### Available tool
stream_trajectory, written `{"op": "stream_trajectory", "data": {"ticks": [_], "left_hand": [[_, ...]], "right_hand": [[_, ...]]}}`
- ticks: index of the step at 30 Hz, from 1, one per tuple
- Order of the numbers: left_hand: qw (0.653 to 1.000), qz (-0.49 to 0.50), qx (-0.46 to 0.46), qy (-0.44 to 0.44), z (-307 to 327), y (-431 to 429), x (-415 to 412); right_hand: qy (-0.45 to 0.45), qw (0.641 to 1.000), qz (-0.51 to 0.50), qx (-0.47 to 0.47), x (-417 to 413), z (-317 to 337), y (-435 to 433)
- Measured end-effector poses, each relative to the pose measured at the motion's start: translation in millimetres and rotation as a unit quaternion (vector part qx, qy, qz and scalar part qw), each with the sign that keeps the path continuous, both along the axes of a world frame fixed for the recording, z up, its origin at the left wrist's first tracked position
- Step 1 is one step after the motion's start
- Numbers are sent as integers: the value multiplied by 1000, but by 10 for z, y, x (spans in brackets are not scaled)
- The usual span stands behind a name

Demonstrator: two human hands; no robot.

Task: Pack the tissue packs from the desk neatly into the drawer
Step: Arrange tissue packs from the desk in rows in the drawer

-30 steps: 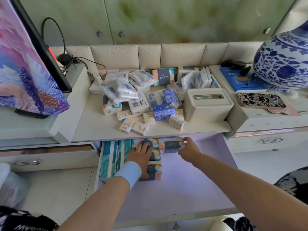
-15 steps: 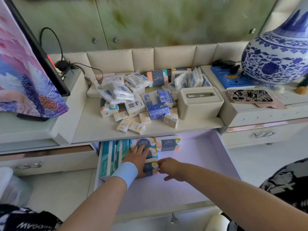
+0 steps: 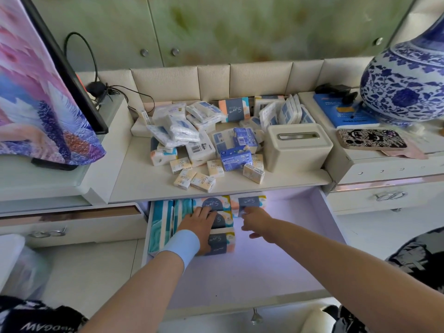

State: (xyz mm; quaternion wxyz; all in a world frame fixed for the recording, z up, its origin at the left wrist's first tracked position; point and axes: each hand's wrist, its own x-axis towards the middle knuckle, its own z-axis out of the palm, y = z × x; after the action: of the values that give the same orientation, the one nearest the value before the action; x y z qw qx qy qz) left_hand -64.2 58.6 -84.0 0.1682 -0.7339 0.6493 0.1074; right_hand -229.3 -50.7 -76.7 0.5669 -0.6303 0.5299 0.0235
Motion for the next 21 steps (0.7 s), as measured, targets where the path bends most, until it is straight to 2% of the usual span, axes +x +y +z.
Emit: {"op": "stream_trajectory", "data": {"ticks": [3, 6, 10, 14, 17, 21], "left_hand": [[1000, 12, 24, 15, 89, -74, -6], [997, 25, 31, 69, 303, -183, -17], [982, 78, -44, 163, 808, -440, 32], [949, 146, -144, 240, 1377, -810, 213], [937, 157, -186, 250, 1643, -1098, 463], [929, 176, -210, 246, 1687, -1472, 949]], "right_hand": [[7, 1000, 16, 13, 53, -7, 30], [49, 998, 13, -32, 48, 53, -39], [27, 988, -14, -153, 99, 397, -225], [-15, 965, 3, -260, 312, 913, -538], [-18, 946, 13, -322, 518, 1209, -885], [-1, 922, 42, -384, 922, 1395, -1373]]}}
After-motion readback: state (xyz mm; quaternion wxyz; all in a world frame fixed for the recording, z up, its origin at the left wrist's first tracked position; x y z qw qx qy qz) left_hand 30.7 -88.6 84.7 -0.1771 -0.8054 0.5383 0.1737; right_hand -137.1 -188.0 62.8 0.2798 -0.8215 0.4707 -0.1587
